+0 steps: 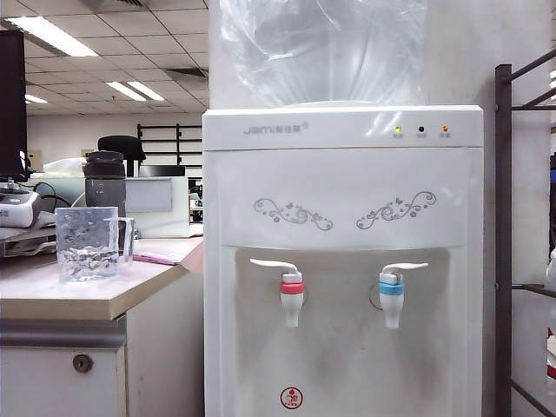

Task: Pick up the plastic mug from the left desk, go to the cold water outlet of the water dispenser, press the vertical switch to get some water, then put the mug back on the desk.

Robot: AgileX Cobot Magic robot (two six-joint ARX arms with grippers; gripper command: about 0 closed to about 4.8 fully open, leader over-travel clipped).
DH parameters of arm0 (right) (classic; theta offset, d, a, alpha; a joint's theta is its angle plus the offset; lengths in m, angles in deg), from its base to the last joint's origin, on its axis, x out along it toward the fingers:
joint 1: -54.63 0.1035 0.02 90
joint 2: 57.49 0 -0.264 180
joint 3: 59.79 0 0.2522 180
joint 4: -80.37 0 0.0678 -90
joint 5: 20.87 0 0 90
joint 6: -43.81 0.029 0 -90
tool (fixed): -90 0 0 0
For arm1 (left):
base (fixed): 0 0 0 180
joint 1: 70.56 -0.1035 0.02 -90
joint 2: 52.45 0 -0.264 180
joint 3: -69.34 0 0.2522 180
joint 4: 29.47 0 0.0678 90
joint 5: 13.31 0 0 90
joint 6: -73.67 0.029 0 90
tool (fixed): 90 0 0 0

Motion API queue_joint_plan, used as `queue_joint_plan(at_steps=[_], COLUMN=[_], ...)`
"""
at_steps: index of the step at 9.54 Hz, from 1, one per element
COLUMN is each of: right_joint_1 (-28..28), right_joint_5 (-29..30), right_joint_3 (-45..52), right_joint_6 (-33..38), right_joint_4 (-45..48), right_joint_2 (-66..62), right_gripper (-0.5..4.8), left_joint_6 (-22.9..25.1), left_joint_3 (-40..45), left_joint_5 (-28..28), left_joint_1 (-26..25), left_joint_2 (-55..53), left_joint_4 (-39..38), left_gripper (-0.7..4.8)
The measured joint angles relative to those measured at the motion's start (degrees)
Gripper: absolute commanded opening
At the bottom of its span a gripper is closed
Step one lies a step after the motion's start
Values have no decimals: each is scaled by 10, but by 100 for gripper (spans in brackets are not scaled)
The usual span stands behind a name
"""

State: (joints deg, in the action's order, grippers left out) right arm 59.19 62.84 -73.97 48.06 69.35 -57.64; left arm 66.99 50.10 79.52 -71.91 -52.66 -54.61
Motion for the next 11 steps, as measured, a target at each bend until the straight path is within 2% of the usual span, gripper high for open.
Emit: queue_joint_plan(at_steps=[11], right_joint_1=[0], right_joint_5=[0], right_joint_3=[0], right_joint_6=[0], right_joint_4=[-7], right_joint_2=[0], right_gripper=[-1], left_joint_6=[5], left_joint_3=[26], left_joint_5=[-3], left_joint_1=[0], left_joint_2=[0], left_joint_4=[15], left_gripper=[-6])
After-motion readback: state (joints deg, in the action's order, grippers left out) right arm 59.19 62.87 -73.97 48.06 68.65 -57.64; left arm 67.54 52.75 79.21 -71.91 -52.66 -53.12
